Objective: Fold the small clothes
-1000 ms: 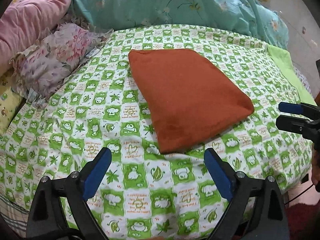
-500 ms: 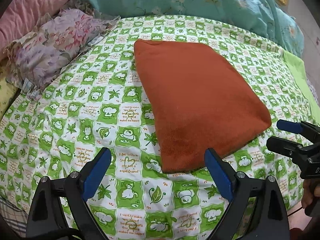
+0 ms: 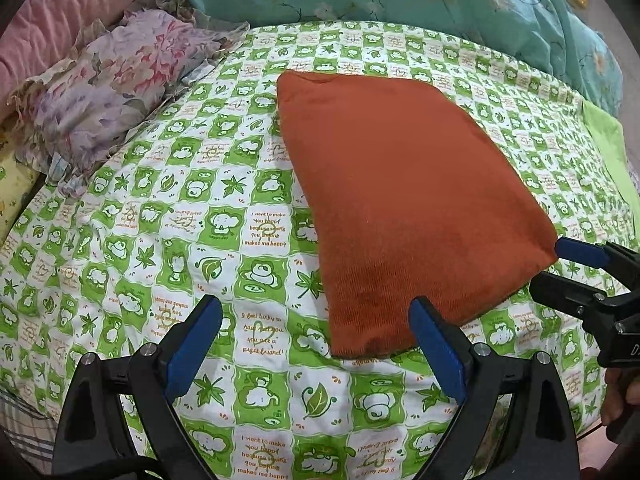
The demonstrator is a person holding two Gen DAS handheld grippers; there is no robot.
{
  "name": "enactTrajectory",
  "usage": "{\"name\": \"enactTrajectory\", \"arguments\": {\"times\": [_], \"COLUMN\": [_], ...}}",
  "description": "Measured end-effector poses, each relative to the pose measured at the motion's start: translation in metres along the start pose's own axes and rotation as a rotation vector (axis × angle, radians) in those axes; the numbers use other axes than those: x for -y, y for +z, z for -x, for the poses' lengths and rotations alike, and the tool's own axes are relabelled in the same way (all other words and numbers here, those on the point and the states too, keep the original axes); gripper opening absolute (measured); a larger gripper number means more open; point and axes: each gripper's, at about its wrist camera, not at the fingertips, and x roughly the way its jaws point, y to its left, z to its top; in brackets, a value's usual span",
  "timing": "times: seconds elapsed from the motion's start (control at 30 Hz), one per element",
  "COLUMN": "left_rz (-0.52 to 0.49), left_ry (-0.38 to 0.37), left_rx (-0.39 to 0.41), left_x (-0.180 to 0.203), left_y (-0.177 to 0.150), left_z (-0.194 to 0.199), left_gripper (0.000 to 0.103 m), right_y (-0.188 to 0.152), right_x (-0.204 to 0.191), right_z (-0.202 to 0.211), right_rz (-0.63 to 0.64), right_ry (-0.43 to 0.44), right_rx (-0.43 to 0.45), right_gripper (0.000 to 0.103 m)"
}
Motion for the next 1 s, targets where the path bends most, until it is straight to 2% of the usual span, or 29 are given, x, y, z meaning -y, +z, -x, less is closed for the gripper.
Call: {"name": "enactTrajectory", "arguments": {"times": [0.23, 1.0], "left_rz": [-0.002, -0.003], "left_ry": [0.002, 0.002], "left_rx": [0.021, 0.023], "left_x": [0.002, 0.009], "left_y": [0.009, 0.012], "left_z": [0.001, 0.0], "left_gripper": [0.095, 0.095], "right_y": [0.006, 0.013], "right_x": [0.001, 0.002], "right_z": [-0.001, -0.004], "right_rz": [0.015, 0.012], "right_ry": [-0.002, 0.005], "right_rx": [0.031, 0.037], "right_gripper": [0.091, 0.091]}}
